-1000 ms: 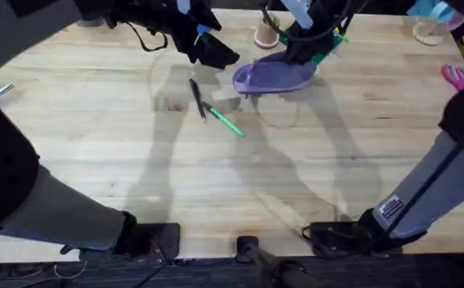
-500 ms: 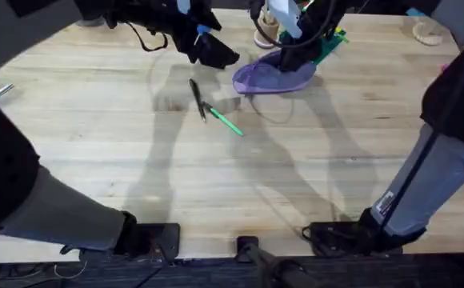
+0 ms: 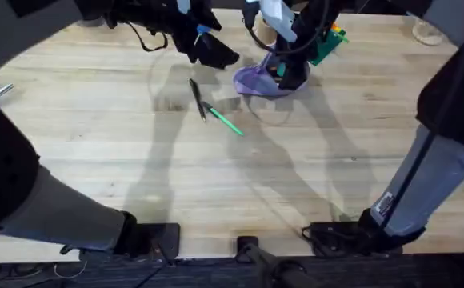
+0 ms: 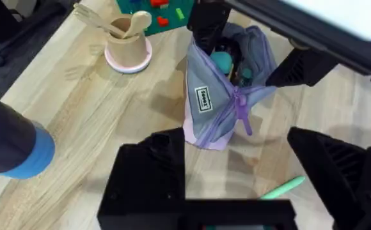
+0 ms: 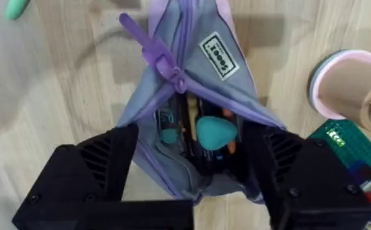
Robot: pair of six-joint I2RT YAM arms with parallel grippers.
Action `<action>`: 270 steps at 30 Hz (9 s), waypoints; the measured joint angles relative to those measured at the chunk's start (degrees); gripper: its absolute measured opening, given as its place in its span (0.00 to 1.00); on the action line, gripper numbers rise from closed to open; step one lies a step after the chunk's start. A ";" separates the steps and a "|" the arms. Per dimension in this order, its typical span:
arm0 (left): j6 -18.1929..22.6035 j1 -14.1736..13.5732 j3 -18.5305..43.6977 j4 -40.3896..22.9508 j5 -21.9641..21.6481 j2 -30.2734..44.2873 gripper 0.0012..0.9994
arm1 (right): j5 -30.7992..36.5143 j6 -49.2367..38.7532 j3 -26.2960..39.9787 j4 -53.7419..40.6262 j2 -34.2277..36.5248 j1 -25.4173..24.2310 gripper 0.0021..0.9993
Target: Unzip the bag, pick up the pens from the table one at a time and place them inside, then zip the bag closed.
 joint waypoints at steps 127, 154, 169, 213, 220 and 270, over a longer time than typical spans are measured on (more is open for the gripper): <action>-63.29 -7.61 15.41 -17.22 -51.84 15.93 0.04 | -1.94 43.38 0.07 -11.68 -35.64 0.90 1.00; -37.66 -22.10 35.58 -6.94 -36.66 15.93 0.04 | -0.28 48.91 0.09 -24.48 -51.20 0.90 1.00; -27.50 -28.07 35.69 -2.52 -23.22 16.54 0.04 | 2.51 48.85 0.09 -24.31 -52.35 0.90 1.00; -18.36 -24.85 35.91 -15.87 -33.06 26.64 0.09 | 3.04 46.73 0.09 -24.09 -52.35 0.90 1.00; -18.20 -24.85 35.91 -16.82 -33.00 26.64 0.94 | 3.04 46.73 0.09 -24.09 -52.35 0.90 1.00; -47.90 -11.02 -4.38 -20.58 -44.11 -26.16 1.00 | 3.04 45.18 0.09 -22.78 -52.35 0.90 1.00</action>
